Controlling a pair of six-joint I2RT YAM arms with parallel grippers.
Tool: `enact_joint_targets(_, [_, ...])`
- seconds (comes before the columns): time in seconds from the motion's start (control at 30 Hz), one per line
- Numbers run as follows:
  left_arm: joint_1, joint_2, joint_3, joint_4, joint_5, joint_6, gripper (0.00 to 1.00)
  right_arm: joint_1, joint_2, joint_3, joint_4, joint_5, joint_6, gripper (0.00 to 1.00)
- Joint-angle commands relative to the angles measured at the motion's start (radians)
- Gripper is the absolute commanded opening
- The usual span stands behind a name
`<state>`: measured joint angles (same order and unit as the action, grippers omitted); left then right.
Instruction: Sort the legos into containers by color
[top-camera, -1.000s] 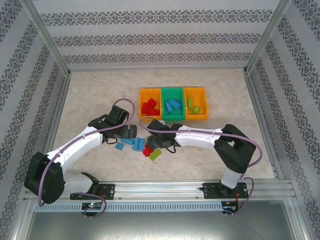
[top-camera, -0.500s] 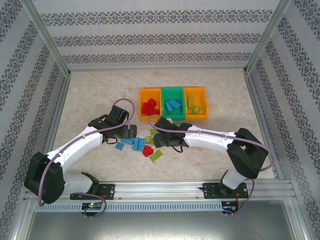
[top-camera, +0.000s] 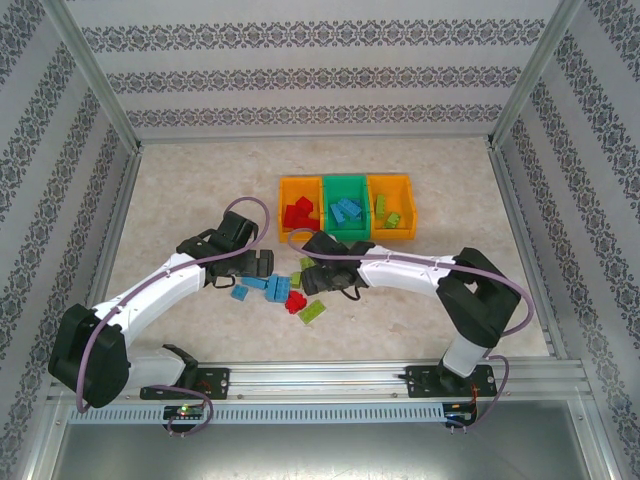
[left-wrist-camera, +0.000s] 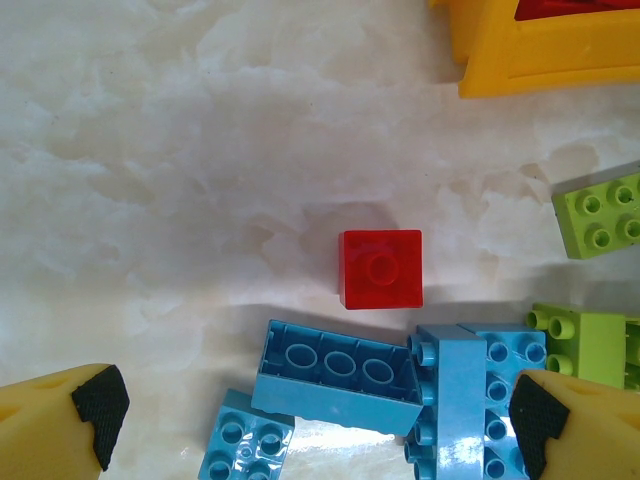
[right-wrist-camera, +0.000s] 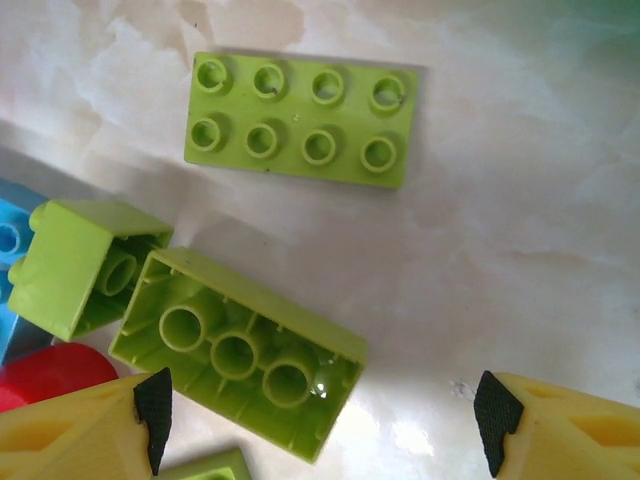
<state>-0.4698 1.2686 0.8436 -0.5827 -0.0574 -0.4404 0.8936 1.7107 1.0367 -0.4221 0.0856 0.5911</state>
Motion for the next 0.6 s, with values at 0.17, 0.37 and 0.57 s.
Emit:
enact_joint_targets(0.17, [0.008, 0.001, -0.006, 0.008, -0.014, -0.011, 1.0, -0.02, 0.049, 0.002, -0.015, -0.02, -0.007, 0.76])
enact_joint_targets(0.37, [0.009, 0.002, -0.006, 0.012, -0.01, -0.012, 1.0, -0.05, -0.035, -0.087, -0.023, 0.02, -0.002, 0.75])
enact_joint_targets(0.57, [0.009, 0.008, -0.007, 0.017, -0.004, -0.012, 1.0, -0.08, -0.138, -0.132, -0.038, 0.015, -0.02, 0.74])
